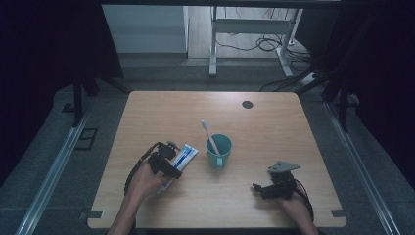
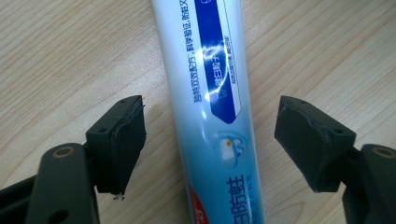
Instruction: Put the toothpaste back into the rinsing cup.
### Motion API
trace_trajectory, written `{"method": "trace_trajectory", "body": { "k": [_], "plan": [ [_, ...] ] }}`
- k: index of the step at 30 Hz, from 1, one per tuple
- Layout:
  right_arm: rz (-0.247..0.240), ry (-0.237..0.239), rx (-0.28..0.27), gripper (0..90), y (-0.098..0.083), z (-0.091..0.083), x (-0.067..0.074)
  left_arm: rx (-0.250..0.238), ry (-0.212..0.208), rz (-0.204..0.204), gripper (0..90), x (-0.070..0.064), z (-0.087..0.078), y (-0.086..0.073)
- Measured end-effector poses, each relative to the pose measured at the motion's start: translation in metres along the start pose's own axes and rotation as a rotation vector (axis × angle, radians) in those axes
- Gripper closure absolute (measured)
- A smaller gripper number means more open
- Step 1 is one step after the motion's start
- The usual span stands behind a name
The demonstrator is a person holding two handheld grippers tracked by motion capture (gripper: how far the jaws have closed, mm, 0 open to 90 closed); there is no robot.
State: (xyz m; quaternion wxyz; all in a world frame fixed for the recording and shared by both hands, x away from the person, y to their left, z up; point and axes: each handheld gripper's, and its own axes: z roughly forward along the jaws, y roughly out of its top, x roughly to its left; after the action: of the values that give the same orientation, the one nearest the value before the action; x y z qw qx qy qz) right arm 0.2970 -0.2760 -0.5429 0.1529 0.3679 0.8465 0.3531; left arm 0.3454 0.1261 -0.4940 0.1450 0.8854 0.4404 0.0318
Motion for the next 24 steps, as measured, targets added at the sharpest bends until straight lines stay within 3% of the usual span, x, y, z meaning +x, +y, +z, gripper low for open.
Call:
{"method": "trace_trajectory", "body": {
  "k": [18,24],
  "plan": [
    [0.0,0.0,0.0,5.1,0.0,0.0,0.0,0.143,0.033,0.029,25.6,-0.001,0.012,0.029],
    [0.0,0.0,-0.001,5.1,0.0,0.0,0.0,0.176,0.032,0.025,31.7,0.0,0.016,0.036]
  ]
}}
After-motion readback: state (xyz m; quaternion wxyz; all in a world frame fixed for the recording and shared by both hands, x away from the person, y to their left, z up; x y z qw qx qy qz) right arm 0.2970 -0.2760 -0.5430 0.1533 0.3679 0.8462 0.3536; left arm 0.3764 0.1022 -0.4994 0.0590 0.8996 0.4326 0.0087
